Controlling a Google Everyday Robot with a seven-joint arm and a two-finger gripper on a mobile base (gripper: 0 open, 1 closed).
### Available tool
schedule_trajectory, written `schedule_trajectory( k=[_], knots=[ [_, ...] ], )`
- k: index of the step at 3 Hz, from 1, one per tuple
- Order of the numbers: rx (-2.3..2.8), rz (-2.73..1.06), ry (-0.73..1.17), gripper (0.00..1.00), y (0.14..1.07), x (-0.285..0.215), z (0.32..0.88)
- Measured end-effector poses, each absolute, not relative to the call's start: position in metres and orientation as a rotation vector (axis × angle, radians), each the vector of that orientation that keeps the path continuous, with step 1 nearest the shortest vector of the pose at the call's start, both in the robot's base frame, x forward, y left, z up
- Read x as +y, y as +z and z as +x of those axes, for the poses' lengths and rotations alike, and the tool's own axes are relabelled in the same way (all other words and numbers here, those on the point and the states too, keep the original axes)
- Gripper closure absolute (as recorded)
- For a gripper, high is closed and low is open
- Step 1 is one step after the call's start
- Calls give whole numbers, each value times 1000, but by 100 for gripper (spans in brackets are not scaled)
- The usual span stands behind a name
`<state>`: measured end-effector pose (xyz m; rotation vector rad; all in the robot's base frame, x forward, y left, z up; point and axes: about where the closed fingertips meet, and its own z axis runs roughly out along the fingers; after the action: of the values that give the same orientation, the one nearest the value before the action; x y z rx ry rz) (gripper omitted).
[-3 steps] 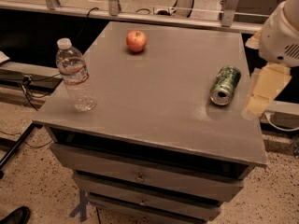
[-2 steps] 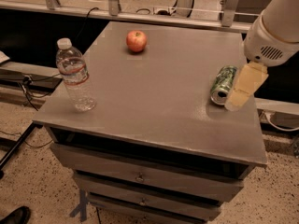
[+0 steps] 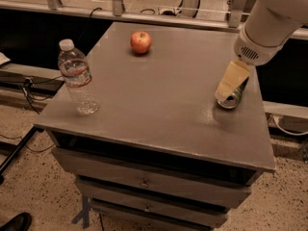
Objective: Move green can near water bottle
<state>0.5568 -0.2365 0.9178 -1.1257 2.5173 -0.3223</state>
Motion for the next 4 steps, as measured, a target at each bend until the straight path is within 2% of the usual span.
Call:
schedule_trajectory(
  k=[1, 2, 4],
  knots=[
    [2608, -919, -362, 0, 910, -243, 571],
    [2692, -651, -332, 0, 905, -253, 578],
    [2761, -411, -233, 0, 902, -255, 583]
  ],
)
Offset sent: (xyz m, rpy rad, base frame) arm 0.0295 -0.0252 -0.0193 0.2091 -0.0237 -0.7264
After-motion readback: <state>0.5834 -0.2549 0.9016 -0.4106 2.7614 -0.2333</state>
